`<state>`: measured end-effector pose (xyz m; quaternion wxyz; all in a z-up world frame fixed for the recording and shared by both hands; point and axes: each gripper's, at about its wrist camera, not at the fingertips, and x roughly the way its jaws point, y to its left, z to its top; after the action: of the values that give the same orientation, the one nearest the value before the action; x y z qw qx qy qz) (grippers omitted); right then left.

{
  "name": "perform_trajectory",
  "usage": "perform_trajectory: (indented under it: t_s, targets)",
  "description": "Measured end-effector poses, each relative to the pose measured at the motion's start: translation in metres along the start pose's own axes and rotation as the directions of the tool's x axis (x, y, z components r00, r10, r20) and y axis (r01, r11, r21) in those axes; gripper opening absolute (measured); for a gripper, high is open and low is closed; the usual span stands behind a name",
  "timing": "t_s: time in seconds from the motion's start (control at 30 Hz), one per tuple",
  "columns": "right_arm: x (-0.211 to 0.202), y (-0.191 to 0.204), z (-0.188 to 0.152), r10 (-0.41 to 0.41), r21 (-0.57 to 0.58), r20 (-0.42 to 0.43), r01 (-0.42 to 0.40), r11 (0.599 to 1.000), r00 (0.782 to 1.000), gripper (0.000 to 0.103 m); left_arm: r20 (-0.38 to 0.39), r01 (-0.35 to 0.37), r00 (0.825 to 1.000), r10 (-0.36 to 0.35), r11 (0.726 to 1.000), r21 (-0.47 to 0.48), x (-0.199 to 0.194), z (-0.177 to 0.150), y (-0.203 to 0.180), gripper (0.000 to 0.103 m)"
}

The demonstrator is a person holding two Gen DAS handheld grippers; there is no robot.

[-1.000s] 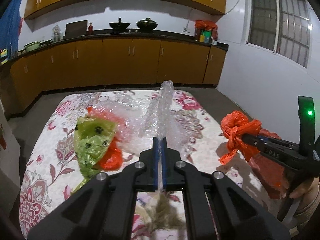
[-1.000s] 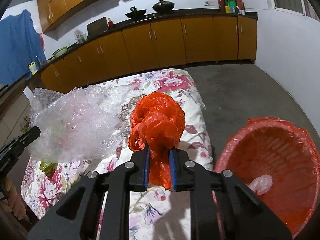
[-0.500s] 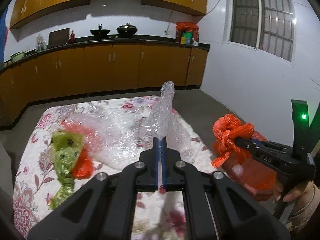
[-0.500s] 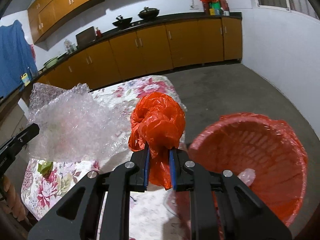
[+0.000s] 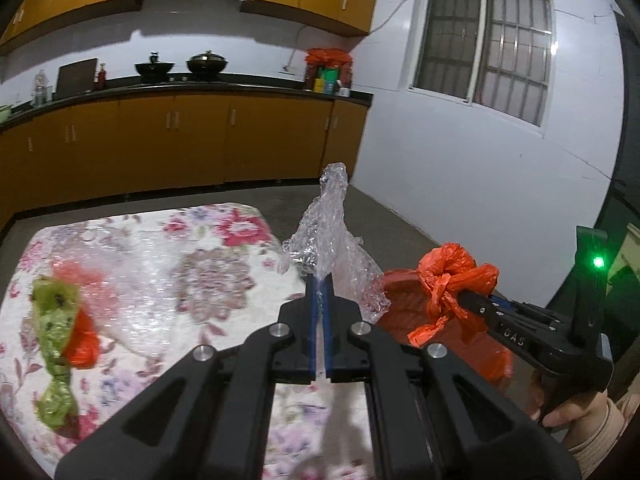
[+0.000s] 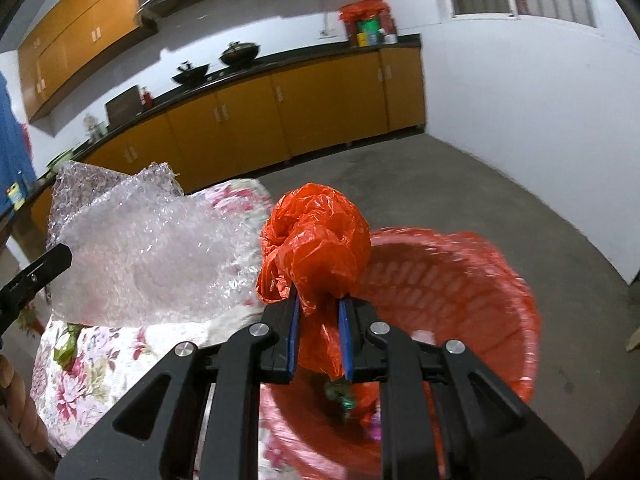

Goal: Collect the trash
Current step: 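Carry both items over the wastebasket and open both grippers, then move both grippers back over the table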

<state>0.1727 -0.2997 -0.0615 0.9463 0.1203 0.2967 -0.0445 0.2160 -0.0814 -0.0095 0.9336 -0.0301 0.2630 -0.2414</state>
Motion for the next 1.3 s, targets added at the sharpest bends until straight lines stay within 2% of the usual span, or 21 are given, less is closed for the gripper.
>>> perform_trajectory:
  t_s: [0.4,0.9,0.93,1.03,1.3]
  targets:
    - [-0.021,-0.051,-0.007,-0.099,0.083,0.013,0.097,0.992,0.995,0.017,-0.032,0.112,0.993,-0.112,0.994,0.019,0.027,-0.003,-0.051,0.004]
    - [-0.026,-0.069,-0.007,-0.128,0.130,0.018,0.124,0.984,0.992,0.017,-0.101,0.190,0.977,-0.188,0.982,0.014,0.056,-0.018,-0.083,0.005]
    - [-0.026,-0.069,-0.007,-0.122,0.133,0.019,0.118,0.984,0.992,0.022,-0.106,0.193,0.976,-0.191,0.981,0.010,0.058,-0.020,-0.083,0.011]
    - [-0.025,-0.070,-0.009,-0.119,0.137,0.019,0.115,0.984,0.993,0.040,-0.125,0.180,0.976,-0.179,0.984,0.000,0.064,-0.026,-0.080,0.037]
    - [-0.027,-0.074,-0.013,-0.128,0.146,0.019,0.124,0.981,0.992,0.042,-0.152,0.132,0.979,-0.137,0.990,-0.038,0.065,-0.034,-0.062,0.055]
